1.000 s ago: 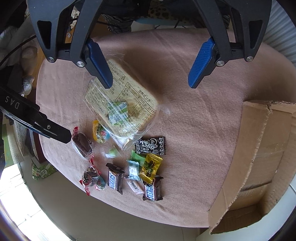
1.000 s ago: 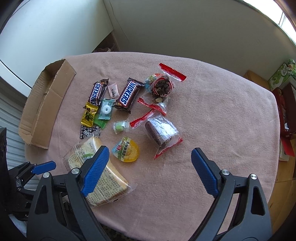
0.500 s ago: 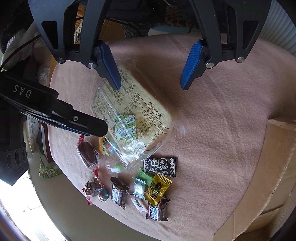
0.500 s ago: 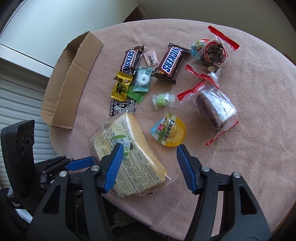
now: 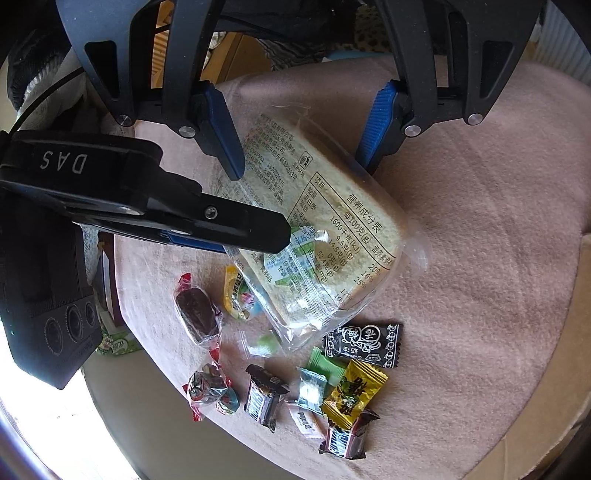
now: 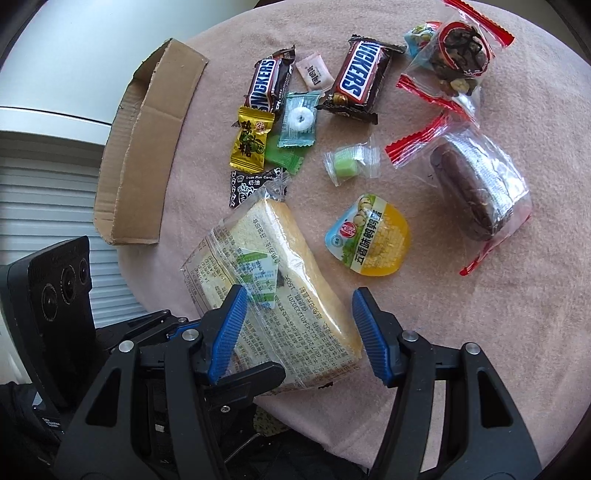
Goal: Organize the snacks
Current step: 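Move the right tool to the wrapped bread loaf and close on it, then carry the bread loaf with the right tool into the cardboard box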
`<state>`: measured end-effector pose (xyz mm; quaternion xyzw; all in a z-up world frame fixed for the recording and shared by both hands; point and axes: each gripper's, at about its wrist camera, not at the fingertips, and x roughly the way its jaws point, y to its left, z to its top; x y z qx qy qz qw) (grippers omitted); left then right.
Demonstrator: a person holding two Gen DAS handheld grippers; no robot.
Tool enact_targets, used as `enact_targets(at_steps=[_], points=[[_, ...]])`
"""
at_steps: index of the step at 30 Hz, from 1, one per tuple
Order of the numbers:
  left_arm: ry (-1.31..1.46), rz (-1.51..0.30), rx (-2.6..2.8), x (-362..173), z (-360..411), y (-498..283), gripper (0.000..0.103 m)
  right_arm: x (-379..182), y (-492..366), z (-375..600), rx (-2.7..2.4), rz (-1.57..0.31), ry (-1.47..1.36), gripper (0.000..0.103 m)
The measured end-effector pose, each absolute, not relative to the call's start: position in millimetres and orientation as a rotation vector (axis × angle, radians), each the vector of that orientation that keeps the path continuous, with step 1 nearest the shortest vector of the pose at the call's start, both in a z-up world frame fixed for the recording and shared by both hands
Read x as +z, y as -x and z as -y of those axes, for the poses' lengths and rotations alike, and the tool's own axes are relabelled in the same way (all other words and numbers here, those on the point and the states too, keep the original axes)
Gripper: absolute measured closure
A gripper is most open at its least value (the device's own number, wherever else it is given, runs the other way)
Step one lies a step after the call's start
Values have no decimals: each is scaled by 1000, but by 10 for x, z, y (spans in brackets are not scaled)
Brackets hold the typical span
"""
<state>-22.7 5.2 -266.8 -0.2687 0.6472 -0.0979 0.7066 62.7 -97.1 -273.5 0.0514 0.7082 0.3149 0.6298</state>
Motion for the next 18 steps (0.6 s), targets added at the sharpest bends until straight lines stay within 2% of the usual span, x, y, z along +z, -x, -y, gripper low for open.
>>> enact_targets(at_steps=[18], points=[[434, -1377, -206, -2350, -43, -6, 41, -2705, -560, 881, 713, -1633, -136, 42]])
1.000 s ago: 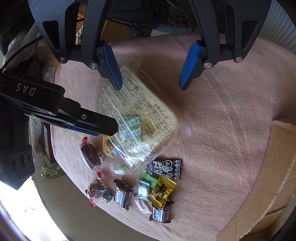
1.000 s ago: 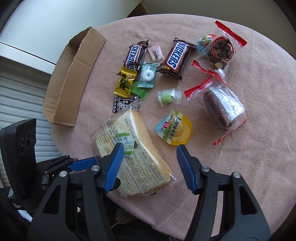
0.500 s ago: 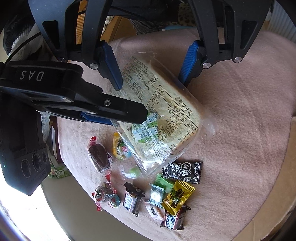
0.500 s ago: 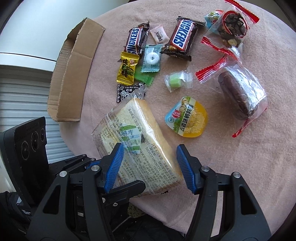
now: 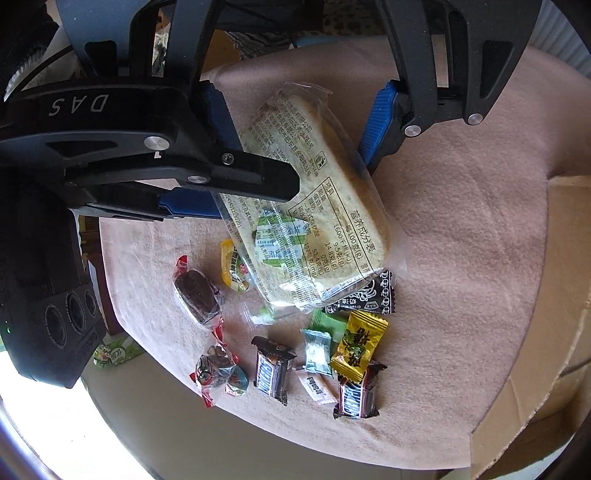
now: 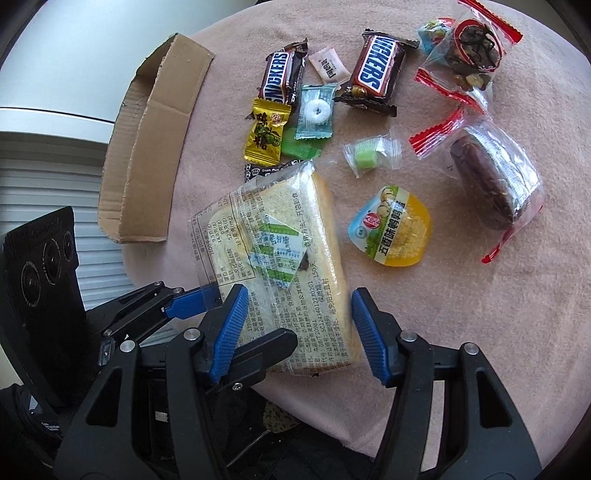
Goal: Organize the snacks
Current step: 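Carry the bread loaf with the right tool into the cardboard box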
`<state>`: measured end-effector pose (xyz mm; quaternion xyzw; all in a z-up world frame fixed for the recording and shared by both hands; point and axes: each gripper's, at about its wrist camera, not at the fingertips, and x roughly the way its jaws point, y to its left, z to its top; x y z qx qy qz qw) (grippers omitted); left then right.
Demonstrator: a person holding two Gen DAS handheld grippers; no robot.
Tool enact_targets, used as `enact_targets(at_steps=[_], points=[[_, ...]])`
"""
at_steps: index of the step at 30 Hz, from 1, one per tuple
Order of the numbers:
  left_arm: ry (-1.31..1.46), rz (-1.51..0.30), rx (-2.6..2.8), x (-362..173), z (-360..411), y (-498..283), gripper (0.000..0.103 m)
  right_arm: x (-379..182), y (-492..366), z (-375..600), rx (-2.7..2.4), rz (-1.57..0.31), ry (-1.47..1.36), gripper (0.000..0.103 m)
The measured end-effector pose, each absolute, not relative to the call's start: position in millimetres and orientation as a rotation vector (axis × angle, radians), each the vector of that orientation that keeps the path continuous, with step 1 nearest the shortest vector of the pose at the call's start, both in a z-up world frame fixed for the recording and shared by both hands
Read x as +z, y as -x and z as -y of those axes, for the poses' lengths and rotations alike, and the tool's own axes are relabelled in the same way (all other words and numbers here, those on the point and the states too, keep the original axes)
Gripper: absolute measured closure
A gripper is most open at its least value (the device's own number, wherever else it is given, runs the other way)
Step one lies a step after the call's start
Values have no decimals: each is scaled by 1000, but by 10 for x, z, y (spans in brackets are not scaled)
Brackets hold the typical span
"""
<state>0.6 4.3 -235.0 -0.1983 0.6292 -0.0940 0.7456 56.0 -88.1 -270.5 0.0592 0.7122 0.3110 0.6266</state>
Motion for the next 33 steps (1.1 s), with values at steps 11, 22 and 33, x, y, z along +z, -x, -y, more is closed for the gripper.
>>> enact_targets(at_steps=[11, 22, 33], points=[[422, -1295, -169, -1951, -343, -14, 41, -2335, -657, 653, 731, -1575, -128, 42], [410, -1192, -72, -1525, -889, 22, 41, -1871, -774, 39, 829, -1491, -60, 42], [445, -1132, 47, -1385, -1613, 140, 41, -1687, -778, -767, 933, -1453, 12, 42]])
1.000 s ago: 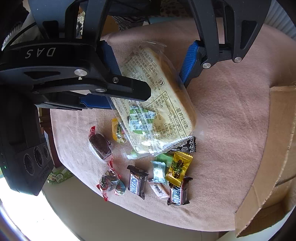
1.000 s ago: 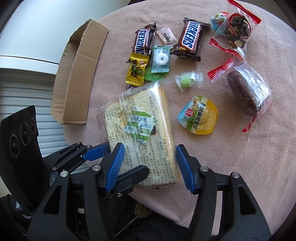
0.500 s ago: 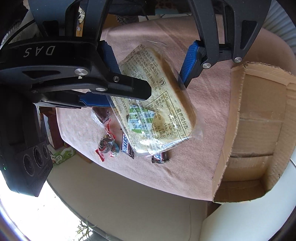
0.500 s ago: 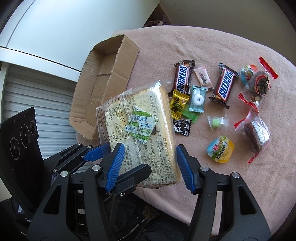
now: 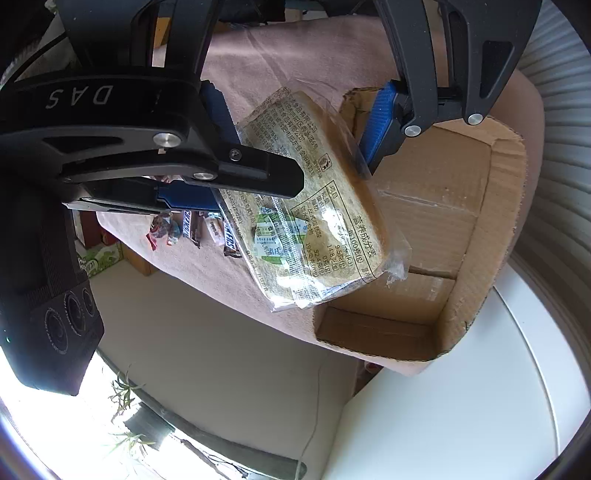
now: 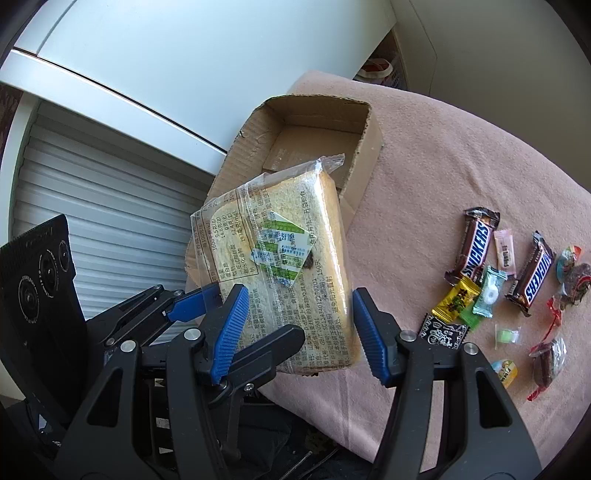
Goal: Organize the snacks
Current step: 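Carry the bread loaf with the right tool into the cardboard box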
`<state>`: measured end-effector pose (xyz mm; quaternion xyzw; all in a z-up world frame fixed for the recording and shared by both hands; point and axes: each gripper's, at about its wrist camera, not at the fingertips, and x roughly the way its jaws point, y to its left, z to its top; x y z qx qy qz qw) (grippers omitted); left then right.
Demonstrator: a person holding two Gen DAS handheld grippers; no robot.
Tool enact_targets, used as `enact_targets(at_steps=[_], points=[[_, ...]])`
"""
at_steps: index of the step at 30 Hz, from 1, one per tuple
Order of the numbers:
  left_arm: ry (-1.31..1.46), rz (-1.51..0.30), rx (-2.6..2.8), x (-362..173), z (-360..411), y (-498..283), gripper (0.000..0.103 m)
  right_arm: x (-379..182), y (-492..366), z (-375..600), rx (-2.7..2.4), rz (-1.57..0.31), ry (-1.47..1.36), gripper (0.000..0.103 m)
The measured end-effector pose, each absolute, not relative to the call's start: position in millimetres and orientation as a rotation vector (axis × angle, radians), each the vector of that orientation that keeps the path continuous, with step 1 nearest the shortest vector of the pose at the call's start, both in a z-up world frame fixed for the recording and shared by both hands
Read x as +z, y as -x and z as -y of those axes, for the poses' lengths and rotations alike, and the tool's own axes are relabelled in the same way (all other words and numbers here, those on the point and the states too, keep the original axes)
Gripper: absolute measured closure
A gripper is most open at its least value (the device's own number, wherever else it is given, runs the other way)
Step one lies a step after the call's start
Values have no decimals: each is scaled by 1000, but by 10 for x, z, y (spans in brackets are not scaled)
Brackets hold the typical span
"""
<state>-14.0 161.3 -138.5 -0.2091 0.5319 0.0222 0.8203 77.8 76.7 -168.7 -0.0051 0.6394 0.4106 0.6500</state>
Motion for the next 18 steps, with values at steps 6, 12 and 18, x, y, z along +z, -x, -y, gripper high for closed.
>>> enact_targets(at_steps=[6, 12, 18], points=[[476, -1116, 95, -1421, -1938, 188, 41, -1694, -797, -1159, 974, -1449, 44, 42], [525, -1121, 132, -1568, -2209, 167, 41, -1815, -820, -1476, 996, -1456, 69, 42], [550, -1138, 147, -1678, -2330, 147, 41, -1945, -835, -1634, 994, -1471, 92, 42]])
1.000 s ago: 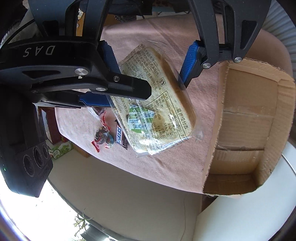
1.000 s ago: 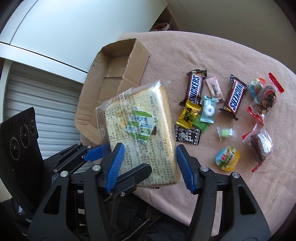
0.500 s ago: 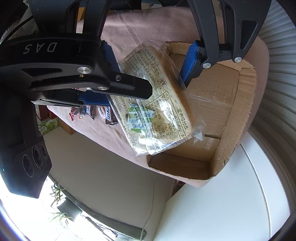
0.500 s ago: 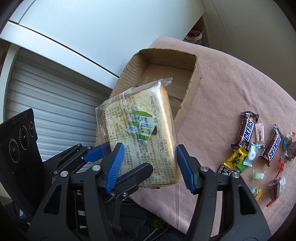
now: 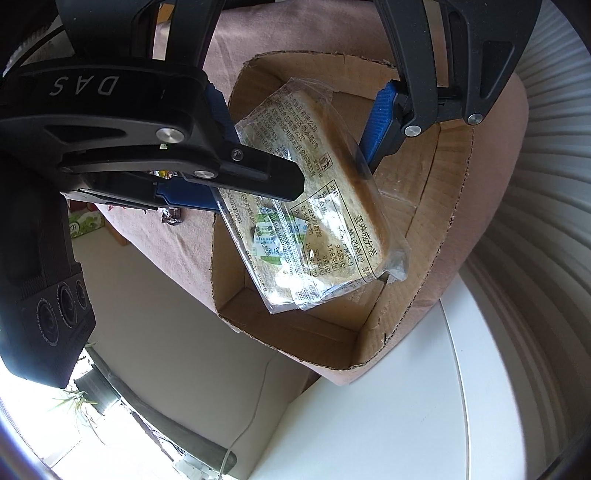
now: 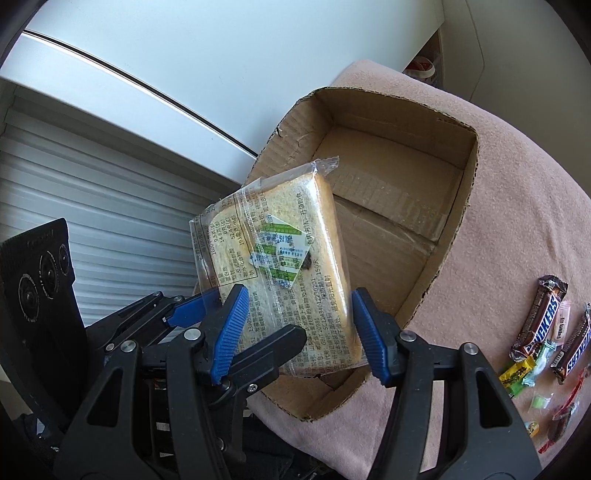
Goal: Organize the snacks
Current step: 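Carry the bread loaf with the right tool into the cardboard box, then open the right tool to release the bread and withdraw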
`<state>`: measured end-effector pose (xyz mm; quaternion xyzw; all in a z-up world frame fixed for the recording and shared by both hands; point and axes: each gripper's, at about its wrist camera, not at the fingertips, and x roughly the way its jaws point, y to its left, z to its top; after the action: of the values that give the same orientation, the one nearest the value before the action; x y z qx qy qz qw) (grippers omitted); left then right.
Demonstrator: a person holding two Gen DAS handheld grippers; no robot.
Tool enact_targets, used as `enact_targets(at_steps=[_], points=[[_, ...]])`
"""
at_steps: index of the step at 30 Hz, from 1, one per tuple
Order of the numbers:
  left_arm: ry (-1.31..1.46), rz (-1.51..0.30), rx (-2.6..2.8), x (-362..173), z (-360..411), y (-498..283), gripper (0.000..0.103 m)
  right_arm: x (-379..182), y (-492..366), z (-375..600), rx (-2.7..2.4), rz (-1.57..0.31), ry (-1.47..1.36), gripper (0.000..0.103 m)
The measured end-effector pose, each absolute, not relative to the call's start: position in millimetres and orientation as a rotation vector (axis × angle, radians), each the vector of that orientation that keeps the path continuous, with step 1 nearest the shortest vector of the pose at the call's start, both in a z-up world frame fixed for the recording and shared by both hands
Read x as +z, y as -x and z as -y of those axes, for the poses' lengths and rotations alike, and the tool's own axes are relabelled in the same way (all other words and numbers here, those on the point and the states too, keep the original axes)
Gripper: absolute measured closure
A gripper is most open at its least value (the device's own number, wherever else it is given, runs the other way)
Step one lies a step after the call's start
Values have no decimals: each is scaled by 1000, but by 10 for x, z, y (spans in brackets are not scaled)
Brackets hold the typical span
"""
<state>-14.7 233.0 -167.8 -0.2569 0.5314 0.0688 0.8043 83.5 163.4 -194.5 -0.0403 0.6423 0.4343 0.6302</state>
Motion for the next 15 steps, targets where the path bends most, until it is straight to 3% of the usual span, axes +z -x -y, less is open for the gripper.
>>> enact_targets(at_steps=[10, 13, 15], points=[[509, -1173, 166, -1779, -2318, 57, 41, -1876, -791, -1625, 960, -1420, 157, 42], [488, -1179, 168, -1802, -2295, 62, 41, -1840, -767, -1614, 950, -1389, 196, 30], [494, -1183, 166, -1811, -2292, 75, 41, -1819, -788, -1575, 935, -1370, 195, 29]])
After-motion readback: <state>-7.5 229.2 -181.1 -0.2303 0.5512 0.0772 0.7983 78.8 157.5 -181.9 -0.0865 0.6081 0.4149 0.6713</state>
